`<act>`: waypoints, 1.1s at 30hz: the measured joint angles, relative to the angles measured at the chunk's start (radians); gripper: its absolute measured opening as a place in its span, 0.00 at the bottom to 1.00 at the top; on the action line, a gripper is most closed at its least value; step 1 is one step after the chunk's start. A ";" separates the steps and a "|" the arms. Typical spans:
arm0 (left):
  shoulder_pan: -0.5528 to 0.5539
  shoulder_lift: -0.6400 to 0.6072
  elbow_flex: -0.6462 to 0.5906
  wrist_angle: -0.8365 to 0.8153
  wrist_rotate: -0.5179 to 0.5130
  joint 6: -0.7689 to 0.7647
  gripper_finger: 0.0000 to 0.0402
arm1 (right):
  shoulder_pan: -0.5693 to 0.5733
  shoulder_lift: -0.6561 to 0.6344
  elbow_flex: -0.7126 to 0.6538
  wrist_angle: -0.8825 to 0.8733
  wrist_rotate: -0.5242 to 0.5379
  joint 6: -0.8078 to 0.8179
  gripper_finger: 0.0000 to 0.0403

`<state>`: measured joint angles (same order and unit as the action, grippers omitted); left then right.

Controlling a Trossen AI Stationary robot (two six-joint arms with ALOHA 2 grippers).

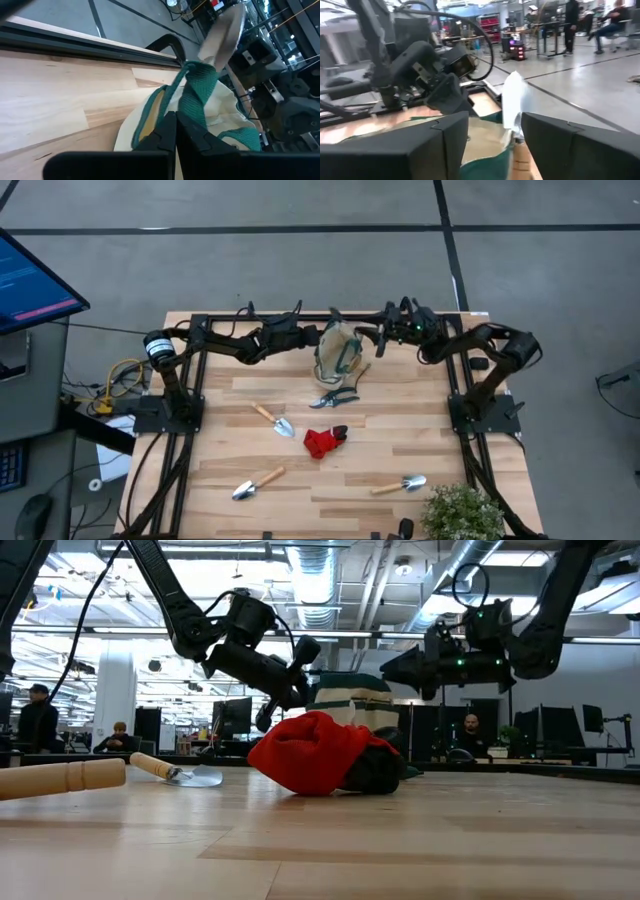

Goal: Pick & Place Garden tools in Gardening bag
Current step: Put the trowel into the side pocket of the gardening bag

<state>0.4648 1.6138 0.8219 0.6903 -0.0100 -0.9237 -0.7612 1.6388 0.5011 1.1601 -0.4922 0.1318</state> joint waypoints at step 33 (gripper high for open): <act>0.002 -0.004 0.000 0.019 0.003 0.064 0.02 | 0.367 -0.055 0.617 -1.046 0.788 -0.332 0.57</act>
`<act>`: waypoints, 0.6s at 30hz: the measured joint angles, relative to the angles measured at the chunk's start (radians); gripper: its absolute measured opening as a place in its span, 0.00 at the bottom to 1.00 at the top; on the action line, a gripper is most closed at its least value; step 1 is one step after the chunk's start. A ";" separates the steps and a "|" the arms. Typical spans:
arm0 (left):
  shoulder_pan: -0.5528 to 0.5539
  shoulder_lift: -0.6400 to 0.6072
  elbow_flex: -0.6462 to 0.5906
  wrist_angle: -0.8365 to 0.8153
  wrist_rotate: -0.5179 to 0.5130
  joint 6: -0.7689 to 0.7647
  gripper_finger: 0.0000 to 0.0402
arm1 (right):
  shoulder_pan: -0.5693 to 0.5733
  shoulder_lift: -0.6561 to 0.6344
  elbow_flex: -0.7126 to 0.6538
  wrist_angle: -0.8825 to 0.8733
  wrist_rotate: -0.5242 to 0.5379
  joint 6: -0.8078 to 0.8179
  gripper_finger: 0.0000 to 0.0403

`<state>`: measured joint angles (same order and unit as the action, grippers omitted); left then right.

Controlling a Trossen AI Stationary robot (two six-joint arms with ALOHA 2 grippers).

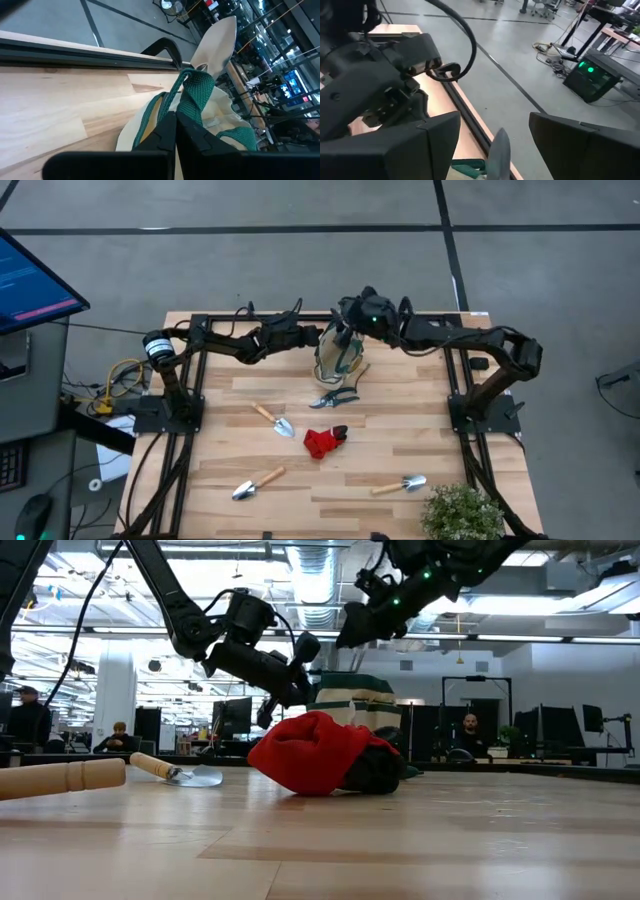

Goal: Pick & Place Garden tools in Gardening bag
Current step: Put the trowel into the side pocket of the gardening bag

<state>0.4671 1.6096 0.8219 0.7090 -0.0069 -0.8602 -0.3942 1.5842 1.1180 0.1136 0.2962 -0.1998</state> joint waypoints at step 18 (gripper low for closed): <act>0.035 -0.098 -0.001 -0.012 0.086 0.117 0.01 | 0.018 0.171 0.109 -0.078 0.206 -0.038 0.56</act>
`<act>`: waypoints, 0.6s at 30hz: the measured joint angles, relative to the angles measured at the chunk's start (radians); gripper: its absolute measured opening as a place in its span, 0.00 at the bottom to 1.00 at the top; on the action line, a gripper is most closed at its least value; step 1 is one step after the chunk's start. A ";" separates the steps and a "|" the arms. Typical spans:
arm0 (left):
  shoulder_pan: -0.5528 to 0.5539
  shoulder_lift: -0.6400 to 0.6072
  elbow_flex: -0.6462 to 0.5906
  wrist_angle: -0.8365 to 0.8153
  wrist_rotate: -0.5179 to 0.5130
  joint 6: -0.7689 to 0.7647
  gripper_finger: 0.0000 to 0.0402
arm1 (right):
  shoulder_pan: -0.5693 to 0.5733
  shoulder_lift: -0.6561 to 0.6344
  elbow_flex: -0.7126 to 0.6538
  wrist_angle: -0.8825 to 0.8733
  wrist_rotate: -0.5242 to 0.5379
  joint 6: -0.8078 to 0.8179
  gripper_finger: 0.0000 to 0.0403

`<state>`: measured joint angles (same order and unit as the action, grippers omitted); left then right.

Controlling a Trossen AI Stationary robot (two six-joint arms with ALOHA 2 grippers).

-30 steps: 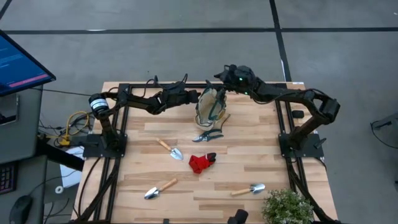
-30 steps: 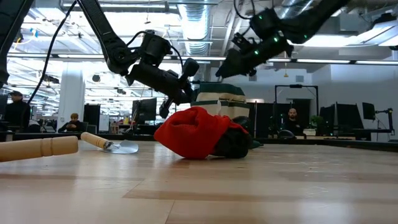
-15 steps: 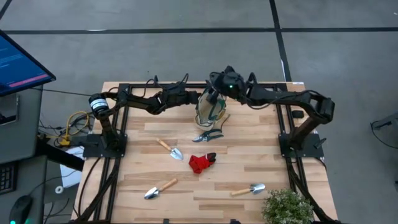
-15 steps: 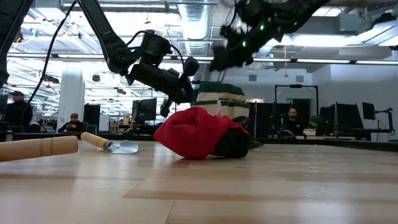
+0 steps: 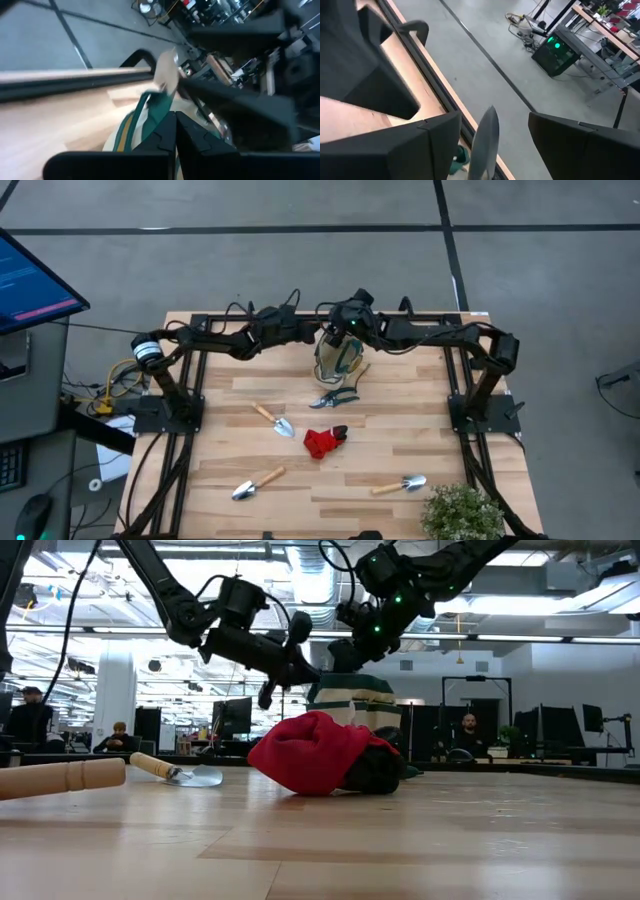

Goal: Pick & Place Garden tools in Gardening bag
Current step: Put the trowel into the side pocket of the gardening bag

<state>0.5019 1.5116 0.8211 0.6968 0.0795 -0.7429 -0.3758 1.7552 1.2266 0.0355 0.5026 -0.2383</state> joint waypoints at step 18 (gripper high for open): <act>0.004 -0.053 0.000 -0.047 -0.003 0.055 0.01 | -0.012 0.001 0.000 -0.080 -0.075 0.004 0.07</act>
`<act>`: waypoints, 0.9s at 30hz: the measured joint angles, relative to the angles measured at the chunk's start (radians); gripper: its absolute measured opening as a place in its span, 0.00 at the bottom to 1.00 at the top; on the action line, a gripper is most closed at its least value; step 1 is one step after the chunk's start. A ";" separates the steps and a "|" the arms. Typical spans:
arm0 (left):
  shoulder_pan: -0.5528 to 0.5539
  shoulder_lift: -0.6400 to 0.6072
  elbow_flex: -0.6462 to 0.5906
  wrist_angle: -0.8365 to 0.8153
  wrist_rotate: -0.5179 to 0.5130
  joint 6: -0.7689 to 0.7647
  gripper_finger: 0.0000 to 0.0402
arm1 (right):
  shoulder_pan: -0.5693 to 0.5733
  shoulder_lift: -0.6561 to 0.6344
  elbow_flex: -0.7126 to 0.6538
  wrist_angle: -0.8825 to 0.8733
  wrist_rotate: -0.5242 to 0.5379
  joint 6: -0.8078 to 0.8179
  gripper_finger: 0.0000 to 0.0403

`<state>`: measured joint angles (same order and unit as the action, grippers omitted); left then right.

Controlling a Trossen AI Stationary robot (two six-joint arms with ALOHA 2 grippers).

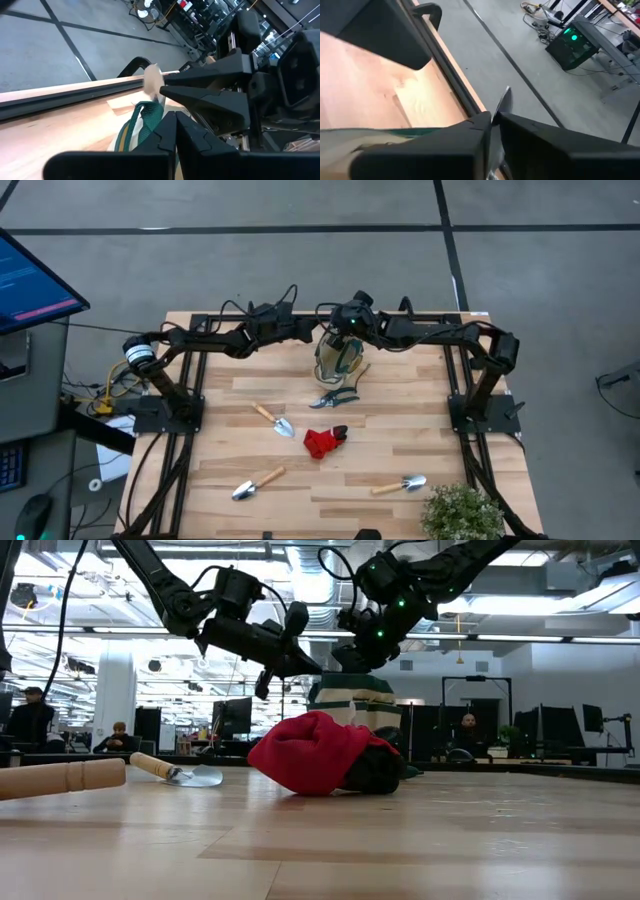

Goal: Pick & Place Garden tools in Gardening bag
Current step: Put the trowel into the side pocket of the gardening bag

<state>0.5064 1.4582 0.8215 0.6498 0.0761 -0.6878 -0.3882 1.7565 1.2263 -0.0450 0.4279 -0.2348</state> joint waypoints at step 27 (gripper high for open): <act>0.000 0.000 0.000 -0.002 0.000 0.004 0.02 | 0.040 -0.084 -0.086 0.057 0.060 0.156 0.00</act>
<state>0.5064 1.4586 0.8215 0.6476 0.0765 -0.6842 -0.3480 1.6726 1.1402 0.0118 0.4883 -0.0784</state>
